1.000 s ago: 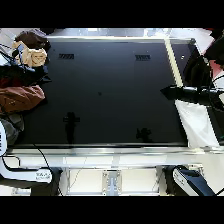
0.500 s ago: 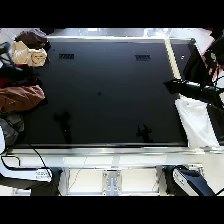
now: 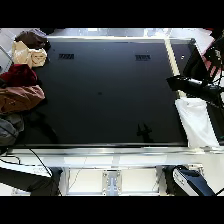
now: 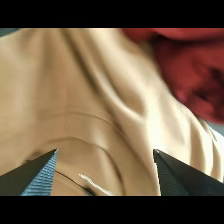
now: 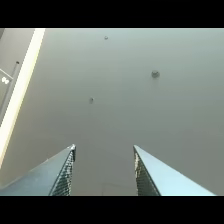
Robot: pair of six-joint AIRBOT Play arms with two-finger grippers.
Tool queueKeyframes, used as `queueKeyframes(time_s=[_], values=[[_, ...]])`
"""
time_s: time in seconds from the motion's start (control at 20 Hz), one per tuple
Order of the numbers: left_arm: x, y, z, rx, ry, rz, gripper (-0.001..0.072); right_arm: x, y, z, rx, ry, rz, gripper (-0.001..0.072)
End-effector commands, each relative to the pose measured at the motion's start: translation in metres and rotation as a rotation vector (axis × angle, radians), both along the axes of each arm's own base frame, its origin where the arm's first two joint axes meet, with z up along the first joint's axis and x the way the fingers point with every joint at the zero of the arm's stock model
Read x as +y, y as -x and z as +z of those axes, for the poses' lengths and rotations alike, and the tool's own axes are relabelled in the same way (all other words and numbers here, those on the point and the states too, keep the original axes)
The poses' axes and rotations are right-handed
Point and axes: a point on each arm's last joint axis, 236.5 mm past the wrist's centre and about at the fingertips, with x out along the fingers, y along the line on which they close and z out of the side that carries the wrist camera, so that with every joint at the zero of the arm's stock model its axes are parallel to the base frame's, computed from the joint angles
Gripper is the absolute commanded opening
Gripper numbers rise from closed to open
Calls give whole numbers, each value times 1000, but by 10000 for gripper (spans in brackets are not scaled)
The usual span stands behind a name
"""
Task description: Fold the shirts.
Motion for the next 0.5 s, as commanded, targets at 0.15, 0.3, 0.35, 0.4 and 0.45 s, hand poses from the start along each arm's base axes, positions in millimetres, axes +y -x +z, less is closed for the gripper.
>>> queueKeyframes(time_s=[0.15, 0.3, 0.35, 0.4, 0.45], values=[[27, 2, -45, -115, 198, 139, 718, 6, -1, 6, -9, -51, 0, 405], [19, -16, -62, -132, 205, 61, 700, 10, -2, 12, -20, -91, 0, 405], [13, -24, -64, -151, 220, 37, 599, 12, -3, 15, -27, -111, -2, 405], [6, -30, -65, -168, 236, 11, 302, 13, -5, 19, -38, -131, -7, 405], [1, -35, -63, -181, 238, -24, 17, 14, -7, 24, -50, -153, -13, 405]])
